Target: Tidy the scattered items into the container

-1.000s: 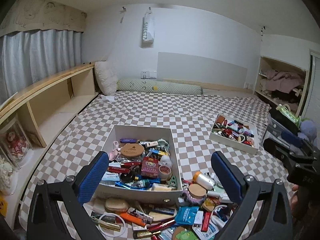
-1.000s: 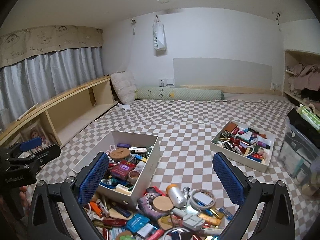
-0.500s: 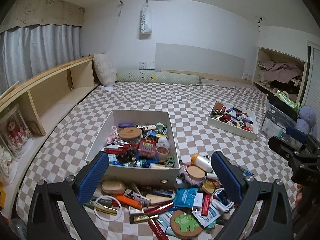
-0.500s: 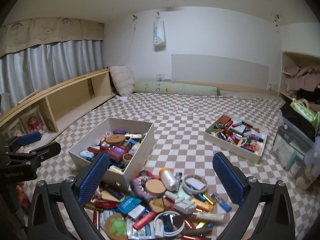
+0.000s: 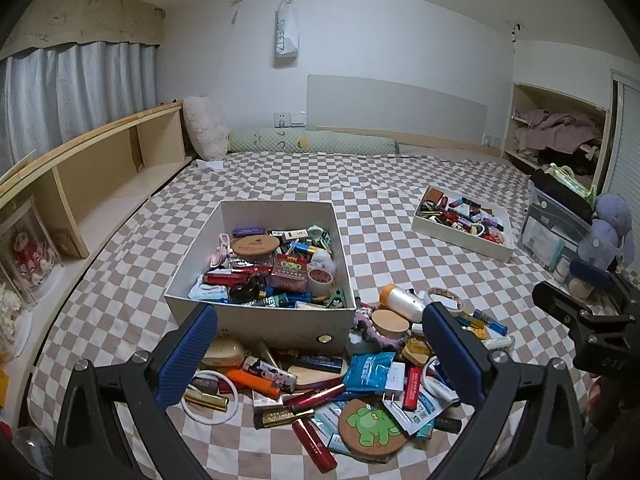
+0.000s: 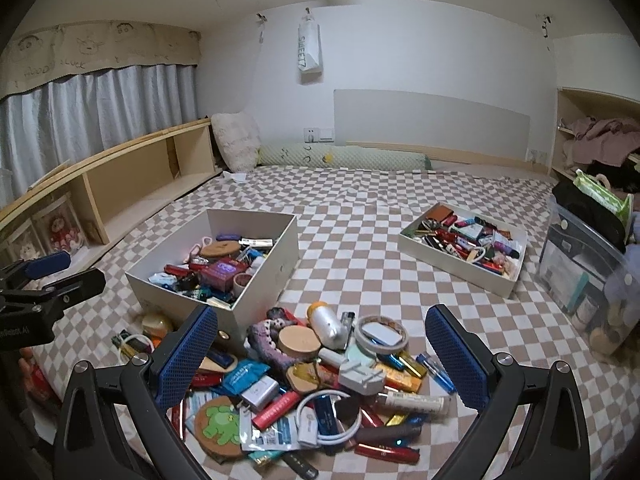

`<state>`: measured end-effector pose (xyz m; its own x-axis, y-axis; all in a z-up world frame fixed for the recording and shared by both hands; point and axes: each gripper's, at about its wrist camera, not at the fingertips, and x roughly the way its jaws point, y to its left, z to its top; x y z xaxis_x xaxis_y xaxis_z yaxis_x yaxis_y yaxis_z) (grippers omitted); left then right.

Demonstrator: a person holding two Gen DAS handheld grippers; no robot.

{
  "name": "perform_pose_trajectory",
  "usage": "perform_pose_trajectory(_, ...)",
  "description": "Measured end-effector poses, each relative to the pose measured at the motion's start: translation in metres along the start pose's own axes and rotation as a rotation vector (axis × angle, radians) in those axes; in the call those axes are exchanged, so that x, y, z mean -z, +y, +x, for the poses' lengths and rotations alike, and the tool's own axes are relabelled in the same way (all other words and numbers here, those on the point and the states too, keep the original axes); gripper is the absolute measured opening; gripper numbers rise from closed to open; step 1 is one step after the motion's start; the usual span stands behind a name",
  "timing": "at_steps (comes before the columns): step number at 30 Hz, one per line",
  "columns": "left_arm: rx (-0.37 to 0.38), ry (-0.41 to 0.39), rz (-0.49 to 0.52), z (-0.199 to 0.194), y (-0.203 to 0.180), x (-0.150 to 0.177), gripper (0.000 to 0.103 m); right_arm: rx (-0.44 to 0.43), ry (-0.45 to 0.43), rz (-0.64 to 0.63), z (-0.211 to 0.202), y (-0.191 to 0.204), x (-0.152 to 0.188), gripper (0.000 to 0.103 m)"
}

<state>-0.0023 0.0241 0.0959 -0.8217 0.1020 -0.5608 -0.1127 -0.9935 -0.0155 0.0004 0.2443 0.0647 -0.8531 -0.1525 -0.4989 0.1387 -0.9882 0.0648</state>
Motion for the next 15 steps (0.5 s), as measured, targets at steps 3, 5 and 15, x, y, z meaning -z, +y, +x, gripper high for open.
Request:
perform_pose_trajectory(3, 0.0, 0.007, -0.002, 0.002, 0.001, 0.003, 0.103, -0.001, 0.005, 0.004, 0.001, -0.001, 0.002, 0.103)
perform_pose_trajectory(5, 0.012, 0.015, -0.007, 0.003, 0.001, 0.006, 0.103, -0.004, 0.007, 0.009, 0.001, -0.002, 0.003, 0.103)
perform_pose_trajectory(15, 0.015, 0.036, -0.003, 0.007, 0.0, 0.015, 0.103, -0.002, 0.025, 0.006, 0.005, 0.0, 0.007, 0.103)
